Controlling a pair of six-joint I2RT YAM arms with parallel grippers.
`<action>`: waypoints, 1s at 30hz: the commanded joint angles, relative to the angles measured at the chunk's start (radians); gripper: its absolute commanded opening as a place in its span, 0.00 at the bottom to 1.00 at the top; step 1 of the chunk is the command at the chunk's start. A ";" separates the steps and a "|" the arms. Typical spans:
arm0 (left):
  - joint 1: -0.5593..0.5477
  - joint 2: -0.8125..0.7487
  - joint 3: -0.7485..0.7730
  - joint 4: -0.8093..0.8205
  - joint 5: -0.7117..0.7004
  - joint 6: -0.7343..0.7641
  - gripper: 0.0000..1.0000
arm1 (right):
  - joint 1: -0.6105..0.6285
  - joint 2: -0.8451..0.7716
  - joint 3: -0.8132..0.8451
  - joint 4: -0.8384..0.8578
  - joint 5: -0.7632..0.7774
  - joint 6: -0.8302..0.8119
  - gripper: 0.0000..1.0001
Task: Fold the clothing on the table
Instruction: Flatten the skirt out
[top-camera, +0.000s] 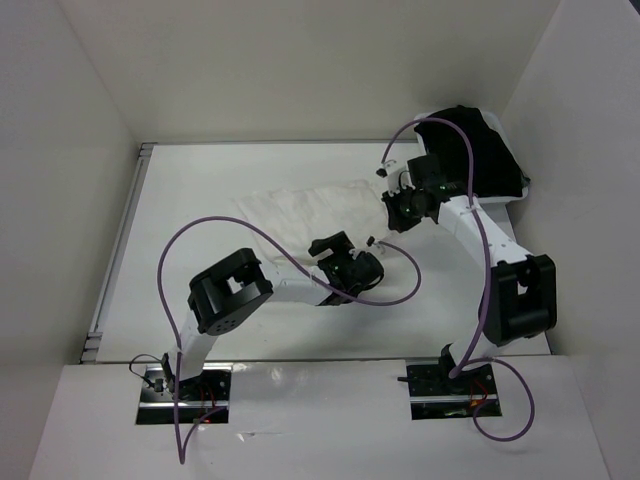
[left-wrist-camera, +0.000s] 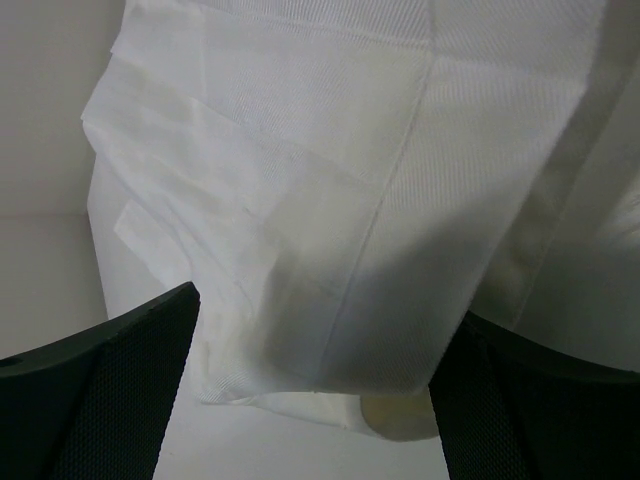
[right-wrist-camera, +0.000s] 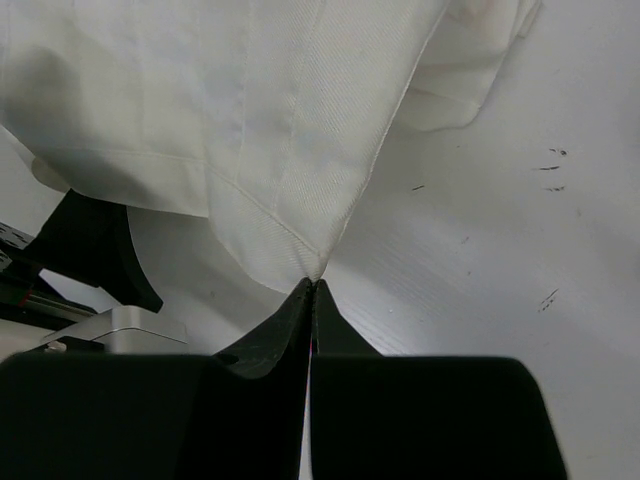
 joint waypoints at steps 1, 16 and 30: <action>0.001 0.008 -0.028 0.121 -0.051 0.117 0.94 | -0.019 -0.054 -0.006 0.026 -0.022 0.007 0.00; 0.001 -0.041 -0.001 0.124 -0.064 0.286 0.94 | -0.019 -0.064 -0.006 0.026 -0.022 0.007 0.00; 0.137 0.062 -0.059 0.290 -0.113 0.436 0.94 | -0.019 -0.054 -0.006 0.026 -0.022 0.007 0.00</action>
